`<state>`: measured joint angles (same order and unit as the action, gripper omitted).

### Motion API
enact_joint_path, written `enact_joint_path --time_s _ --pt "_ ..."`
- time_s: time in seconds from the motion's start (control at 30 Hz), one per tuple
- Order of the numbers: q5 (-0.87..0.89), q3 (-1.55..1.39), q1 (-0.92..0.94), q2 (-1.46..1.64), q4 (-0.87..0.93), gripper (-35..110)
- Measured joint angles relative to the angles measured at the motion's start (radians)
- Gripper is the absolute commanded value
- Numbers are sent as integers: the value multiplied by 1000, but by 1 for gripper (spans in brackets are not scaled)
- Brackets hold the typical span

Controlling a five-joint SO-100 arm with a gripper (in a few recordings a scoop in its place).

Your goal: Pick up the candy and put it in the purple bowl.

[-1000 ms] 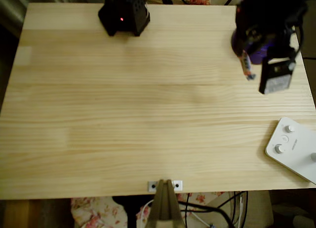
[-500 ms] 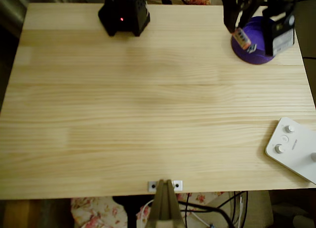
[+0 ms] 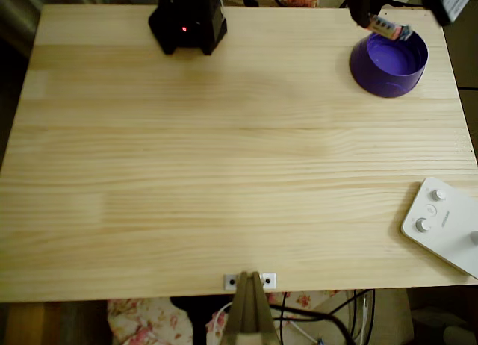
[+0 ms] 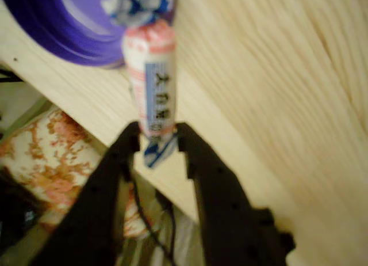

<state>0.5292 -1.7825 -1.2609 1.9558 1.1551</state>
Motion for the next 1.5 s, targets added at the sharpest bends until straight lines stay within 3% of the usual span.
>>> enact_joint_path --time_s 0.7,1.5 --pt "-181 -161 -110 11 -420 0" --pt "-232 -150 -110 -140 -583 4"
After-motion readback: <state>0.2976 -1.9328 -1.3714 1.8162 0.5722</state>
